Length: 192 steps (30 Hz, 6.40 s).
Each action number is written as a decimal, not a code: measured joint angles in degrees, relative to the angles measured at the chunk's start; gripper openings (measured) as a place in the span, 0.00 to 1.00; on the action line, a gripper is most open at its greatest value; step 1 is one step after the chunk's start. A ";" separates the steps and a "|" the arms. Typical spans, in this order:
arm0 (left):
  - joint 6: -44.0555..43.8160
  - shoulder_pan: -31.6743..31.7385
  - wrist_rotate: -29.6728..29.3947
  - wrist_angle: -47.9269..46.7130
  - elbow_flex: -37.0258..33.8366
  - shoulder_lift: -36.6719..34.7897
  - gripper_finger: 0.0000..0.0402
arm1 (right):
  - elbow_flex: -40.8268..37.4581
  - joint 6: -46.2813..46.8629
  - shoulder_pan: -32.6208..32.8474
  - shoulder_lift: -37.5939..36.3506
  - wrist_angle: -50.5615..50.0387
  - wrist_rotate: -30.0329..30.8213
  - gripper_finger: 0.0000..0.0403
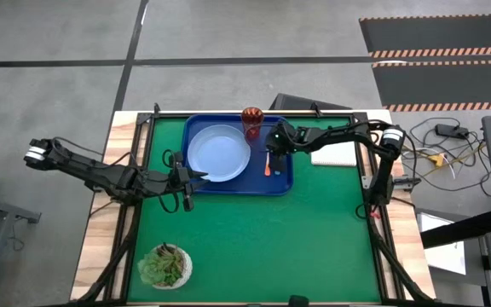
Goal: Pick and place plate/cup/fork/spoon on tray
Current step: Adjust the orange fork on the blue tray, then return to Home Position
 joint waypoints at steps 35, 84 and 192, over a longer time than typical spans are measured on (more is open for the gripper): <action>1.15 -0.41 0.41 -12.21 -1.49 -6.29 0.17 | -25.47 10.91 22.95 -30.70 20.54 0.00 0.02; 4.72 -2.28 5.77 5.64 -27.02 -36.17 0.17 | -57.22 3.49 32.13 -100.54 9.45 2.28 0.02; 4.73 -2.26 5.77 5.65 -27.10 -23.15 0.17 | -56.48 12.04 32.13 -96.33 6.09 3.02 0.02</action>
